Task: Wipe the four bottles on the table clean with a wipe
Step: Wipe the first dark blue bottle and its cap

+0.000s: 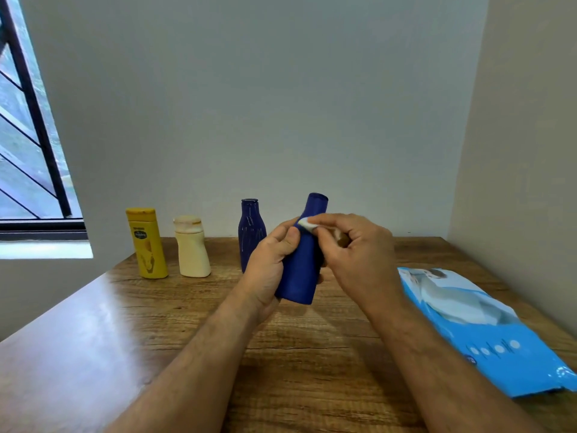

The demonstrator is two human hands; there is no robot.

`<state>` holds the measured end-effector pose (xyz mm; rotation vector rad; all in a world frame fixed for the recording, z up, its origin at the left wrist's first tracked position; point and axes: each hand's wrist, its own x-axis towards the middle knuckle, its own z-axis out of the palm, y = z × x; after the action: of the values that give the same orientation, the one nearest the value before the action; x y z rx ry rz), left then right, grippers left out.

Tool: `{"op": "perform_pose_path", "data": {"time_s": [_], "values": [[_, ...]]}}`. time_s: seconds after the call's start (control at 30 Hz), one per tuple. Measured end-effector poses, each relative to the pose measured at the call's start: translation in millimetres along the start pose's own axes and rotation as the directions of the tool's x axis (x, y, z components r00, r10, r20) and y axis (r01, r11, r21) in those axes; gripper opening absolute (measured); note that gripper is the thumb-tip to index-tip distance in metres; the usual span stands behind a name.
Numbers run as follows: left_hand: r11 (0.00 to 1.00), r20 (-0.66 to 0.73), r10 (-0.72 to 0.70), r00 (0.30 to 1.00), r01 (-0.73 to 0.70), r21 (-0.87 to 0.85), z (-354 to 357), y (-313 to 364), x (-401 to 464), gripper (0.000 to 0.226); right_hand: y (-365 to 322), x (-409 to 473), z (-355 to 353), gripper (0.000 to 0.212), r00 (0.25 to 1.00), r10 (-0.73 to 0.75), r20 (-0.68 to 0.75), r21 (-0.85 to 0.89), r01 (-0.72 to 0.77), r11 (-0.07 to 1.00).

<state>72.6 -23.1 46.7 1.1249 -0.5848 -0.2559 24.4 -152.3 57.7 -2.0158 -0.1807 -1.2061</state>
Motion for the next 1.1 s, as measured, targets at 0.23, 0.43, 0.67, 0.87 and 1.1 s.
{"op": "perform_pose_path", "data": {"time_s": [0.23,0.43,0.67,0.87,1.1], "values": [[0.960,0.024,0.056,0.998,-0.061,0.275,3,-9,1,0.045,7,5,-4,0.018,0.982,0.082,-0.170,-0.025,-0.088,0.996],[0.921,0.034,0.179,0.983,-0.180,0.345,6,-10,1,0.063,-1,0,-2,0.020,0.995,-0.075,-0.069,-0.112,0.067,0.991],[0.973,0.016,0.130,0.991,-0.130,0.188,3,-9,1,0.053,0,2,-4,0.017,0.985,0.056,-0.162,0.064,-0.046,0.997],[0.998,0.112,0.036,0.993,-0.030,-0.057,3,-4,-2,0.046,-5,4,-6,0.014,0.980,0.173,-0.097,0.240,-0.146,0.960],[0.991,0.099,0.012,0.995,-0.025,0.129,2,-1,-7,0.029,-7,2,-5,0.019,0.999,0.019,-0.040,0.097,-0.015,0.995]]}}
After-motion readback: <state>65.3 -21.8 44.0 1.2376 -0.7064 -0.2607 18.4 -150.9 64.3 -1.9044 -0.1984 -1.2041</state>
